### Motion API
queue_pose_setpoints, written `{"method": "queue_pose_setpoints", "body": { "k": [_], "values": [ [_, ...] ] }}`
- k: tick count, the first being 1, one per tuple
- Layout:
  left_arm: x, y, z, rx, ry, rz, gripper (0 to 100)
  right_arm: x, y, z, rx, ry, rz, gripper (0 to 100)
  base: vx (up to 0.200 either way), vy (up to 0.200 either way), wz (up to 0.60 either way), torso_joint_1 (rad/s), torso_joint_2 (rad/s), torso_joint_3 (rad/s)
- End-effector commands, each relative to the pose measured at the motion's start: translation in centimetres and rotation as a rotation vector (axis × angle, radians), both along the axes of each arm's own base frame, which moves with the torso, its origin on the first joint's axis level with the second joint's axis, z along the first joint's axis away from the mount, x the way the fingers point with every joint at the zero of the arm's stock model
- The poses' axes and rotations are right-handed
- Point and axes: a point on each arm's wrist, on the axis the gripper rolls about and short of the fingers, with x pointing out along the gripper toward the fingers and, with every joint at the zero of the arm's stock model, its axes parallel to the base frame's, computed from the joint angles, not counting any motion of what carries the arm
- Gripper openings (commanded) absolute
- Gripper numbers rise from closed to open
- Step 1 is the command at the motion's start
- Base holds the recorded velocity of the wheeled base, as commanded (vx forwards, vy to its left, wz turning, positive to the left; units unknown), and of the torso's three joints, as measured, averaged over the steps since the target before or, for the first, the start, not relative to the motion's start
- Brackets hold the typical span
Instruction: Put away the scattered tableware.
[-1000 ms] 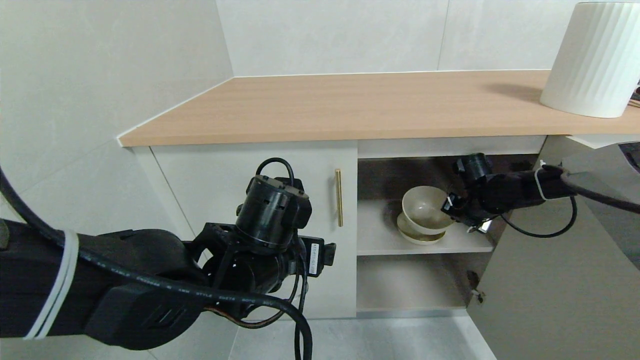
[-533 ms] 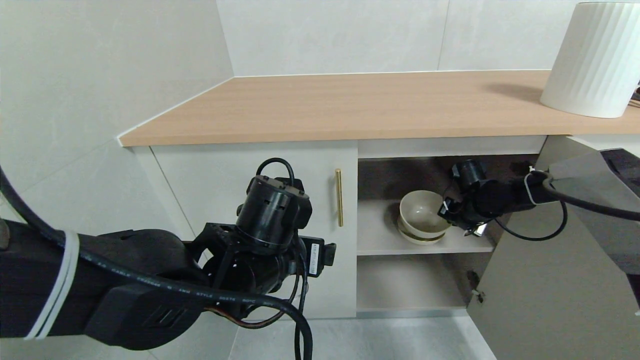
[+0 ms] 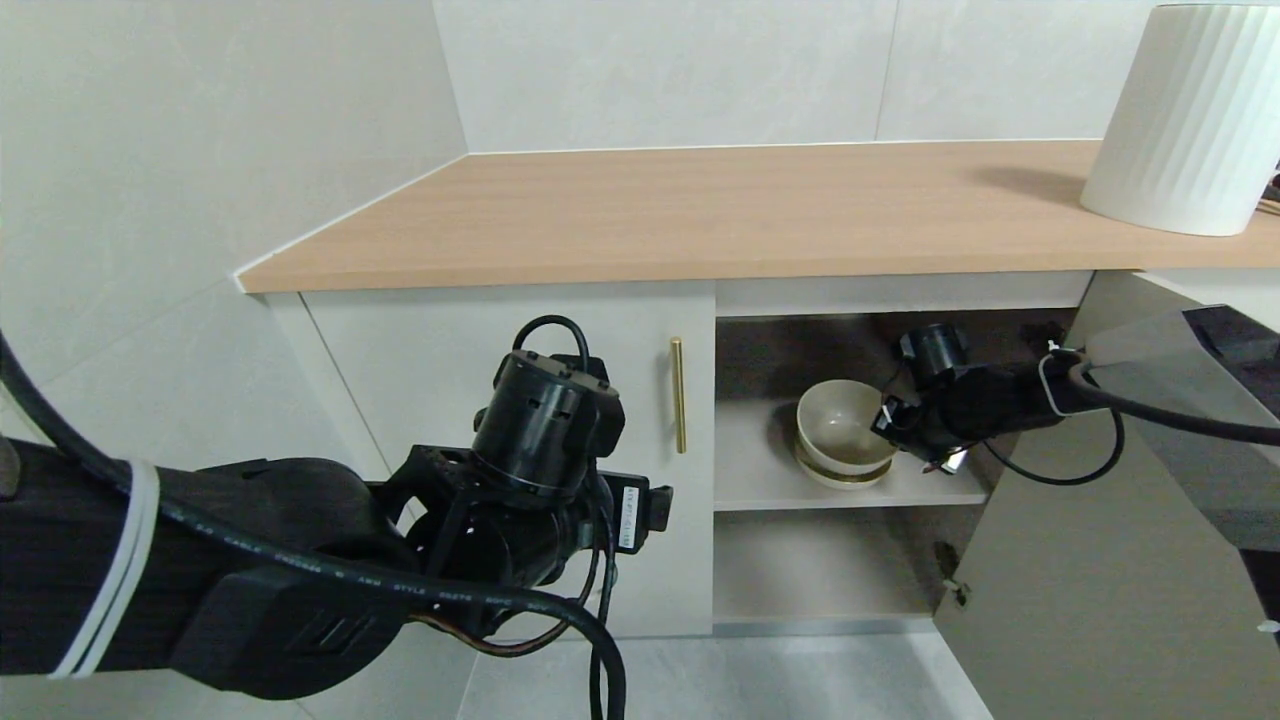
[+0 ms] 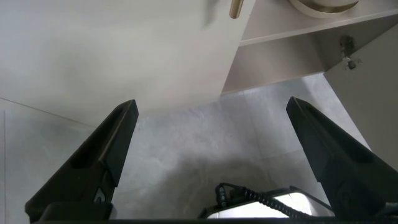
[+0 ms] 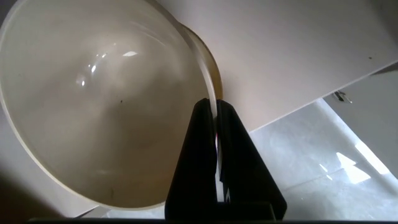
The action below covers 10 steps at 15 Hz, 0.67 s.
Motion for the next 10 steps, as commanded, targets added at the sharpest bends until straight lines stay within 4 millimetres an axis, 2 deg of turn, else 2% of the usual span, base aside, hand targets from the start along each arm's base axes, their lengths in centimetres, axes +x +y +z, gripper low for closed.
{"method": "queue_pose_setpoints", "body": {
  "k": [1,7,8,10],
  "values": [
    [0.02,-0.02,-0.03,0.000,0.000,0.001,100,0.05,0.00,-0.33,-0.001,0.006,0.000,0,0.000,0.000,0.00,0.000,0.00,0.000],
    [0.02,-0.02,-0.03,0.000,0.000,0.001,100,0.05,0.00,-0.33,-0.001,0.006,0.000,0,0.000,0.000,0.00,0.000,0.00,0.000],
    [0.02,-0.02,-0.03,0.000,0.000,0.001,100,0.02,0.07,-0.34,-0.001,0.008,0.001,100,0.000,0.000,0.00,0.000,0.00,0.000],
    [0.02,-0.02,-0.03,0.000,0.000,0.001,100,-0.06,0.21,-0.27,0.000,0.008,0.008,100,0.000,0.000,0.00,0.000,0.00,0.000]
  ]
}}
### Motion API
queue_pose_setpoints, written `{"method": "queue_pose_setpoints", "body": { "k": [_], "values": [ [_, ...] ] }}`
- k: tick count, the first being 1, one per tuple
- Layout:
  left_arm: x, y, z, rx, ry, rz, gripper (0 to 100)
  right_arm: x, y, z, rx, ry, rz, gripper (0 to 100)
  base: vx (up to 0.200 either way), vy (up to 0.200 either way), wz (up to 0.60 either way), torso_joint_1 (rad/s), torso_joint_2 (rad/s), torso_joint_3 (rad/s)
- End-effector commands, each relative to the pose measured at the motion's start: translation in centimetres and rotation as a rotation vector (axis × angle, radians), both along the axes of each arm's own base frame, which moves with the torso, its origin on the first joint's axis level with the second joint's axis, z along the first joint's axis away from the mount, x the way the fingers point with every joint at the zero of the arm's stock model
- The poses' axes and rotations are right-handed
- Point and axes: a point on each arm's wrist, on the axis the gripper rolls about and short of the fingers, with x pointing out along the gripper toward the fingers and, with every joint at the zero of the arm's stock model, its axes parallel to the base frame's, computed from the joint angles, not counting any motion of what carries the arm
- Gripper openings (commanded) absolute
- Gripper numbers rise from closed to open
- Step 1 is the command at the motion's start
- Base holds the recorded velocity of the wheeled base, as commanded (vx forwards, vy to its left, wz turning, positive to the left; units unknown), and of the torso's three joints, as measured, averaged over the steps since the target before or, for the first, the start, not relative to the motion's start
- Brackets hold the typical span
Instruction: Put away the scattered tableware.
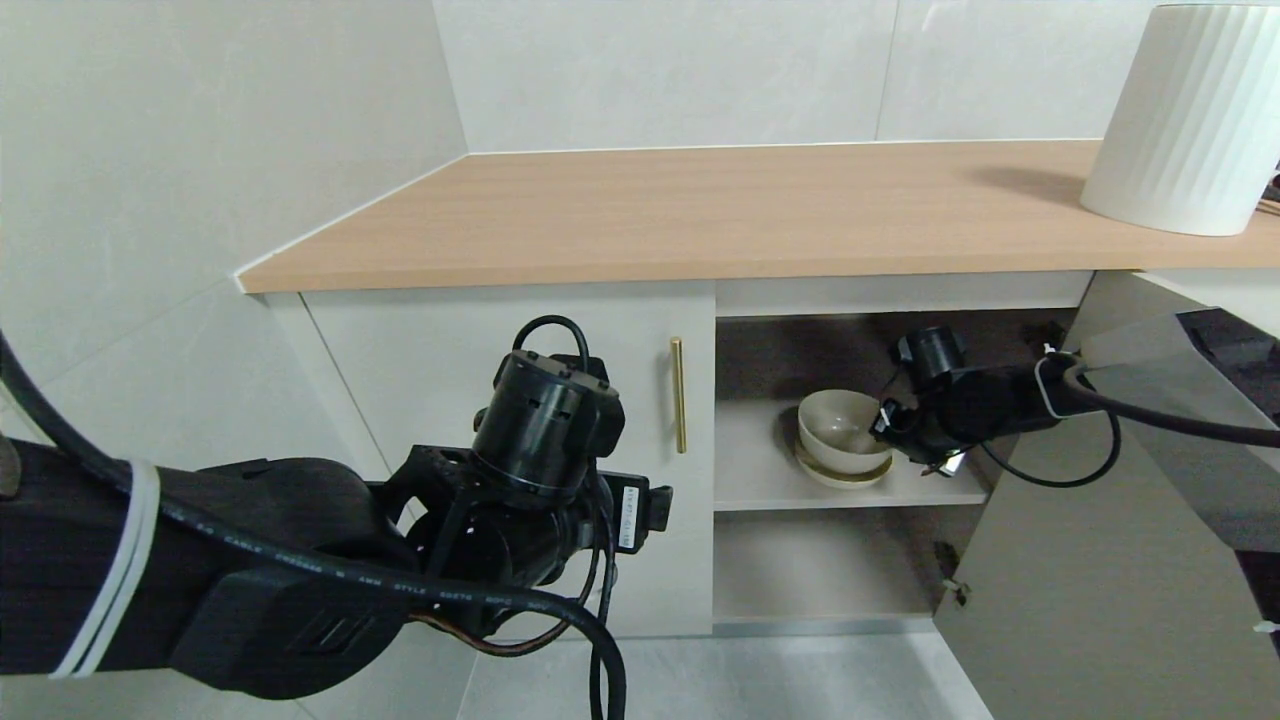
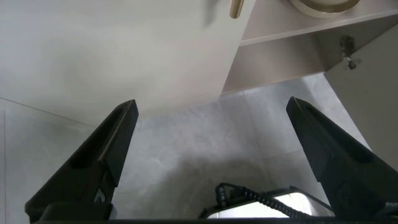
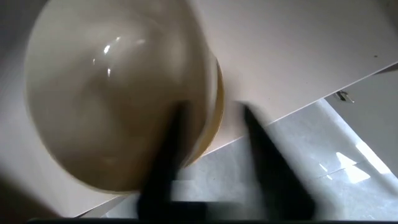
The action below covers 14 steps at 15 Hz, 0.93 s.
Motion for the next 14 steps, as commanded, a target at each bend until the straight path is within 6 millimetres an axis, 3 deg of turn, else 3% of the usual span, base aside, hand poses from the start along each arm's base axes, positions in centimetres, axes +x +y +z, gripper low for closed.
{"method": "queue_pose_setpoints", "body": {
  "k": [1,5,7,9,11,14],
  "values": [
    [0.0,0.0,0.0,0.000,0.001,0.000,100,-0.1,0.2,0.1,-0.001,0.001,0.006,100,0.000,0.000,0.00,0.000,0.00,0.000],
    [0.0,0.0,0.0,-0.001,-0.001,0.001,100,-0.5,0.3,0.9,0.001,-0.003,0.010,100,0.000,0.000,0.00,0.000,0.00,0.000],
    [0.2,0.7,0.7,-0.012,-0.020,0.029,100,-2.1,0.5,2.4,0.000,0.008,0.034,100,0.000,0.000,0.00,0.000,0.00,0.000],
    [0.2,3.2,2.8,-0.050,-0.066,0.096,100,-5.8,1.0,5.3,0.019,0.039,0.145,100,0.000,0.000,0.00,0.000,0.00,0.000],
    [-1.6,5.7,4.1,-0.062,-0.087,0.124,100,-10.5,1.6,8.4,0.016,0.027,0.272,100,0.000,0.000,0.00,0.000,0.00,0.000],
    [-4.6,7.9,5.2,-0.065,-0.102,0.116,100,-19.3,1.5,11.2,-0.008,0.009,0.412,100,0.000,0.000,0.00,0.000,0.00,0.000]
  ]
}}
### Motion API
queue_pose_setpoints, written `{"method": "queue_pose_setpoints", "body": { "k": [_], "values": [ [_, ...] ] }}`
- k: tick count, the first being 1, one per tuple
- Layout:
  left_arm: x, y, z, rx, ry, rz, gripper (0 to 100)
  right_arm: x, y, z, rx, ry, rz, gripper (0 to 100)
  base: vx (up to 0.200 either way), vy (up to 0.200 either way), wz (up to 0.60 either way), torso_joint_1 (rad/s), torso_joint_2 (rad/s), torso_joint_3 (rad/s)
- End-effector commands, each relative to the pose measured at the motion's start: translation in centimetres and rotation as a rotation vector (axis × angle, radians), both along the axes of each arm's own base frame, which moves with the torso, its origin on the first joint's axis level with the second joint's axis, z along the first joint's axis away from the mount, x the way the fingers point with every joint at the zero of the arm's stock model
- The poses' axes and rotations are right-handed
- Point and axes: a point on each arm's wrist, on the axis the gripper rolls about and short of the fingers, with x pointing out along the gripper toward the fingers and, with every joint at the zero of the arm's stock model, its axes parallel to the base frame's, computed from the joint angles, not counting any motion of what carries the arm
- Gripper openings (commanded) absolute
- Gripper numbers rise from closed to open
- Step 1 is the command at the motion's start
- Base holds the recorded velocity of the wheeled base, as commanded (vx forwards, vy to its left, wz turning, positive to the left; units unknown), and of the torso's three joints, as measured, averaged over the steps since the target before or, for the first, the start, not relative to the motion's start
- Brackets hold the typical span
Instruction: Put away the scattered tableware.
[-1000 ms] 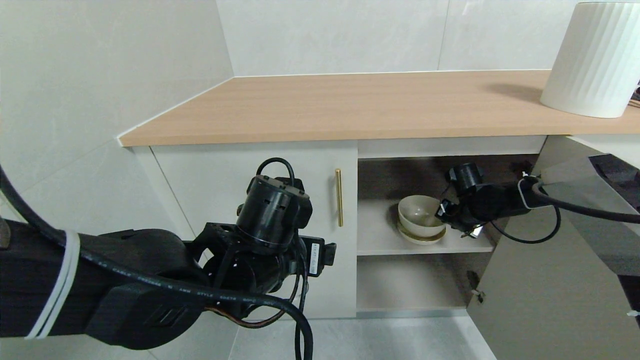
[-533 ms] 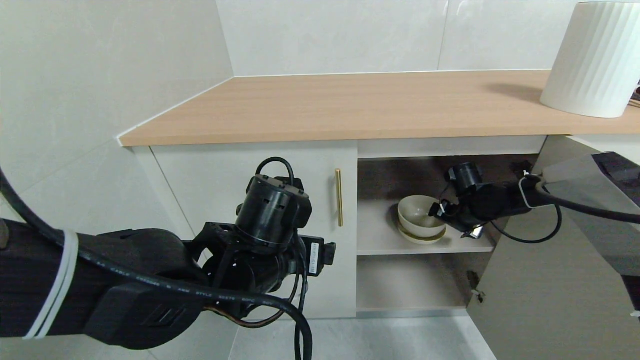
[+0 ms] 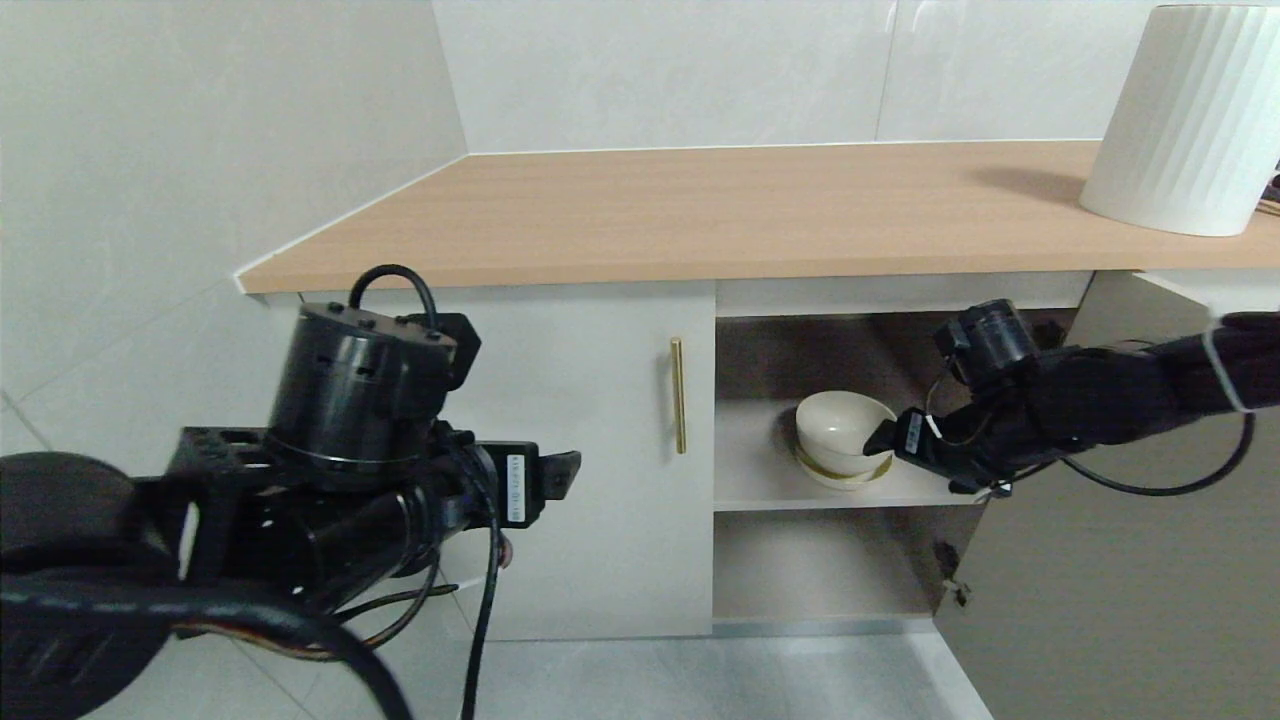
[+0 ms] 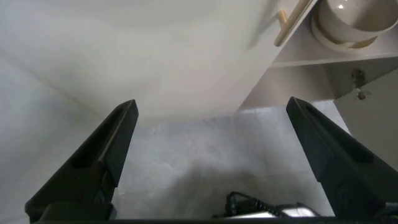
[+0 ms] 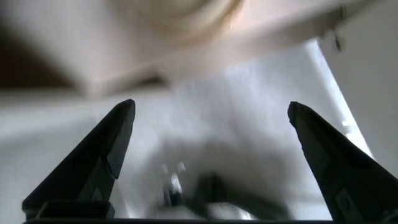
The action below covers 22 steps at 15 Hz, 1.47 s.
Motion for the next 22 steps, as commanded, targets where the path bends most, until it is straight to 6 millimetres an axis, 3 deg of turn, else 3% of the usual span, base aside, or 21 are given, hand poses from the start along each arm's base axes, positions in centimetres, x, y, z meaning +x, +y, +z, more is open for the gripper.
{"method": "queue_pose_setpoints", "body": {
  "k": [1,4,6,11,22],
  "values": [
    [-2.7,2.3,1.3,-0.025,-0.040,0.004,100,-9.9,-0.2,4.6,0.011,-0.084,0.161,100,0.000,0.000,0.00,0.000,0.00,0.000],
    [-5.2,4.2,0.0,-0.012,-0.020,0.008,100,-15.2,-1.1,5.7,0.017,-0.137,0.230,100,0.000,0.000,0.00,0.000,0.00,0.000],
    [-6.4,5.1,-0.3,-0.016,-0.023,0.007,100,-16.9,-0.9,4.9,0.002,-0.120,0.275,100,0.000,0.000,0.00,0.000,0.00,0.000],
    [-6.2,5.0,-0.2,-0.016,-0.023,0.010,100,-17.1,-0.6,4.5,-0.005,-0.103,0.296,100,0.000,0.000,0.00,0.000,0.00,0.000],
    [-6.1,4.9,-0.3,-0.014,-0.020,0.012,100,-17.6,-0.2,4.3,-0.006,-0.100,0.323,100,-0.200,0.000,0.00,0.003,0.00,0.004]
  ]
}}
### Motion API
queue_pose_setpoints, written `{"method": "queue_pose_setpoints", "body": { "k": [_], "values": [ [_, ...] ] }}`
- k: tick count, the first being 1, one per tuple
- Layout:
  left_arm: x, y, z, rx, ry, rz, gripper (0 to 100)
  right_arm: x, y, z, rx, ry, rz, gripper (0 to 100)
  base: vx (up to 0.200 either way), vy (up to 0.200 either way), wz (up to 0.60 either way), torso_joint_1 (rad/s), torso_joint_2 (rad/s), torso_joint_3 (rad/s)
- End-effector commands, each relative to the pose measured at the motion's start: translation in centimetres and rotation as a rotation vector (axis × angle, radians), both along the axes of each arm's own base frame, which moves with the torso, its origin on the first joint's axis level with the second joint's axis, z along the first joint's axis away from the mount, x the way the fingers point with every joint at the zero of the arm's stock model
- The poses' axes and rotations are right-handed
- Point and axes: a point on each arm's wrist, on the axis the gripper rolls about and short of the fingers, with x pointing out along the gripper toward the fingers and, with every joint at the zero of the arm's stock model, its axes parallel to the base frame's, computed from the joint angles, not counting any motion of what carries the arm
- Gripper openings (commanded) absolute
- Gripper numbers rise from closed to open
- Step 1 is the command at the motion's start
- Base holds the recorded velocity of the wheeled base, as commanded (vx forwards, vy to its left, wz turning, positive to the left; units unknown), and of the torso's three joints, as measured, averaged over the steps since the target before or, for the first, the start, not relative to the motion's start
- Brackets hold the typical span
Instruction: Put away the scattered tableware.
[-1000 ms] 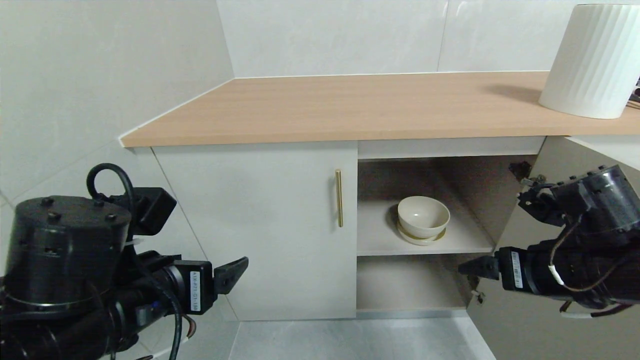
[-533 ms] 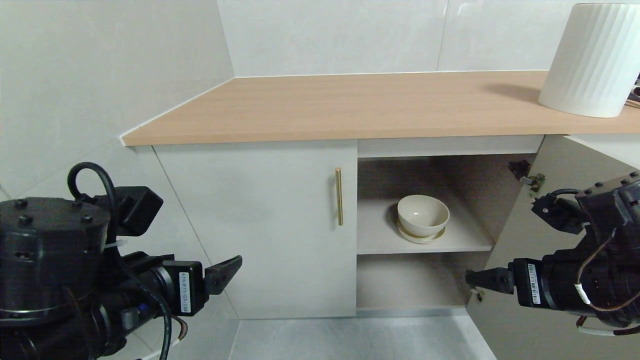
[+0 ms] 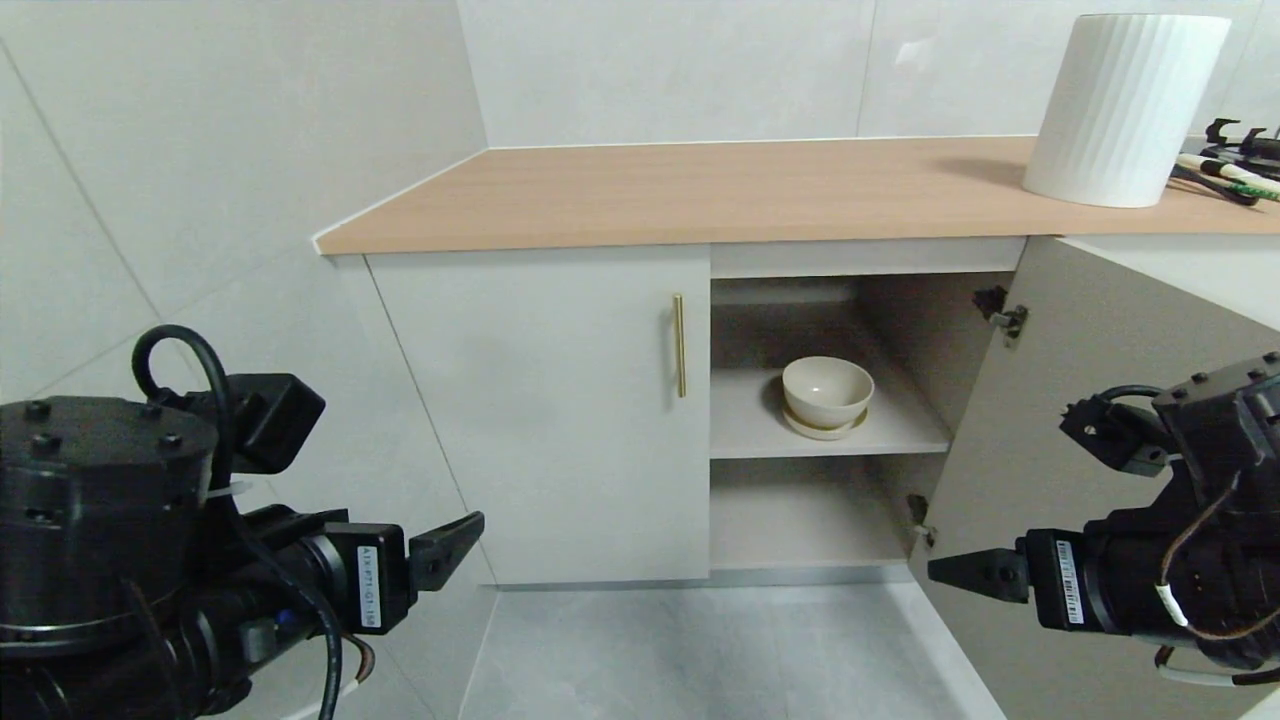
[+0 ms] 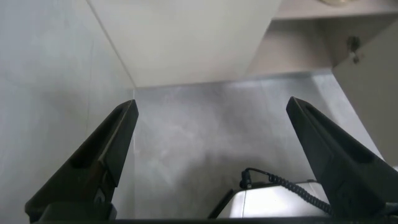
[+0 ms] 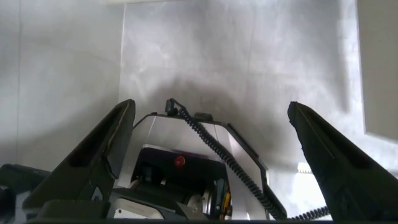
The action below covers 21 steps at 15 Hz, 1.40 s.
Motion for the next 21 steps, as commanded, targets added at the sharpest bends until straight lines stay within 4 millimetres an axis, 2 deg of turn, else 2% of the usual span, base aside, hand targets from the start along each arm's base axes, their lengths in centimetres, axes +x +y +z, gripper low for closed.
{"method": "queue_pose_setpoints", "body": {
  "k": [1,3,11,15,21],
  "values": [
    [0.0,0.0,0.0,0.001,0.002,0.000,100,0.0,0.0,0.0,-0.001,0.002,0.001,100,-0.200,0.000,0.00,-0.002,0.00,-0.002],
    [0.1,0.0,-0.1,0.002,0.003,0.000,100,0.0,0.0,-0.2,-0.005,0.006,0.000,100,-0.200,0.000,0.00,0.002,0.00,0.007],
    [0.0,0.0,-0.1,0.005,0.004,0.001,100,-0.3,-0.2,0.0,-0.012,-0.009,-0.012,100,0.000,0.000,0.00,0.000,0.00,0.000],
    [-0.1,0.1,0.1,-0.001,-0.002,0.000,100,-2.1,-1.3,1.4,0.007,-0.042,-0.015,100,0.000,0.000,0.00,0.000,0.00,0.000],
    [-0.1,0.1,0.0,0.001,0.000,0.001,100,-4.4,-2.8,1.8,0.014,-0.055,-0.018,100,0.000,0.000,0.00,0.000,0.00,0.000]
  ]
}}
